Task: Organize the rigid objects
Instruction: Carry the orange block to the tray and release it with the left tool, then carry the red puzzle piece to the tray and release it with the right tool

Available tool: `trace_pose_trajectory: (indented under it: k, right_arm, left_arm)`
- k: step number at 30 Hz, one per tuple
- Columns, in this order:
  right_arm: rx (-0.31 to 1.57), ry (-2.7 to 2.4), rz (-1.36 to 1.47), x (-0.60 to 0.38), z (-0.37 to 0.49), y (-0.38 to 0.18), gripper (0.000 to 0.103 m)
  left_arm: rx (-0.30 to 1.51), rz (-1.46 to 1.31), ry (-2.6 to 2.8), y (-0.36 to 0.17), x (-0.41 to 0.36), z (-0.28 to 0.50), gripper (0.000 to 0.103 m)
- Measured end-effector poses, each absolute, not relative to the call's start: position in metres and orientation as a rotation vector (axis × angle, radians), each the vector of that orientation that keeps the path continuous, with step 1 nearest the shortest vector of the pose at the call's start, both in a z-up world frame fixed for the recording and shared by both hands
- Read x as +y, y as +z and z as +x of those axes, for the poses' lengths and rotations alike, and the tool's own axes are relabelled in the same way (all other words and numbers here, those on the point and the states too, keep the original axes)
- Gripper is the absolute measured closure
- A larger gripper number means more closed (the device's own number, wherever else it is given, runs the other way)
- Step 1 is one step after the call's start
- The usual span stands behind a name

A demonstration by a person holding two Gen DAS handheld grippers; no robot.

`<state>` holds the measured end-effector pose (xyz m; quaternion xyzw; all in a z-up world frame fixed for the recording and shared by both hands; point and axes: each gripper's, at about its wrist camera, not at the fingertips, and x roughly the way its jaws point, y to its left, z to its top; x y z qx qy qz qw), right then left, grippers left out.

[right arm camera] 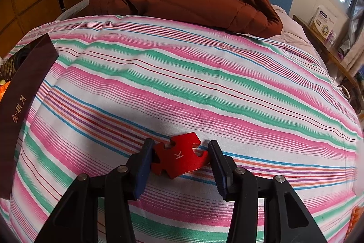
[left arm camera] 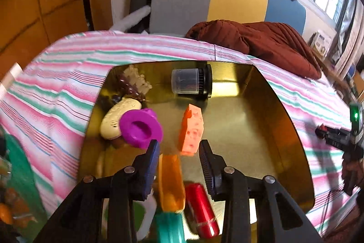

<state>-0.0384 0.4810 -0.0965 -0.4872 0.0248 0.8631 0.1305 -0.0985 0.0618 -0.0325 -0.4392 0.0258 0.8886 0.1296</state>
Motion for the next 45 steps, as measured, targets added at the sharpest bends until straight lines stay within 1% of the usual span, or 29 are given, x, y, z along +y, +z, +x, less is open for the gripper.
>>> trace_pose_trajectory:
  k: [7, 12, 18, 21, 25, 29, 32, 35, 39, 42, 45]
  right_arm:
    - [0.082, 2.471, -1.432, 0.477, -0.038, -0.095, 0.055]
    - [0.099, 2.415, -1.430, 0.468, -0.035, -0.092, 0.055]
    - [0.127, 2.429, -1.406, 0.448, -0.030, -0.077, 0.055]
    - [0.141, 2.526, -1.355, 0.422, -0.029, -0.055, 0.054]
    - [0.098, 2.672, -1.308, 0.376, -0.034, -0.026, 0.054]
    - [0.049, 2.814, -1.317, 0.319, -0.047, -0.004, 0.054]
    - [0.021, 2.903, -1.364, 0.277, -0.061, 0.002, 0.054]
    - [-0.001, 2.928, -1.459, 0.241, -0.078, -0.006, 0.054]
    - [-0.032, 2.853, -1.626, 0.205, -0.103, -0.038, 0.054]
    - [-0.020, 2.766, -1.731, 0.193, -0.120, -0.064, 0.054]
    - [-0.017, 2.704, -1.755, 0.186, -0.132, -0.079, 0.054]
  left_arm:
    - [0.091, -1.224, 2.601, -0.019, 0.057, -0.073, 0.067]
    - [0.117, -1.222, 2.615, -0.020, 0.054, -0.063, 0.067]
    - [0.095, -1.231, 2.638, -0.021, 0.043, -0.054, 0.067]
    - [0.069, -1.237, 2.633, -0.022, 0.036, -0.052, 0.067]
    - [0.046, -1.245, 2.635, -0.023, 0.029, -0.050, 0.067]
    - [0.030, -1.243, 2.639, -0.023, 0.023, -0.049, 0.067]
    - [0.018, -1.233, 2.648, -0.021, 0.018, -0.047, 0.067]
    - [-0.008, -1.235, 2.647, -0.020, 0.010, -0.046, 0.067]
    - [-0.015, -1.238, 2.664, -0.020, 0.000, -0.045, 0.067]
    - [-0.018, -1.239, 2.675, -0.021, -0.005, -0.045, 0.067]
    - [-0.030, -1.243, 2.686, -0.022, -0.011, -0.044, 0.067]
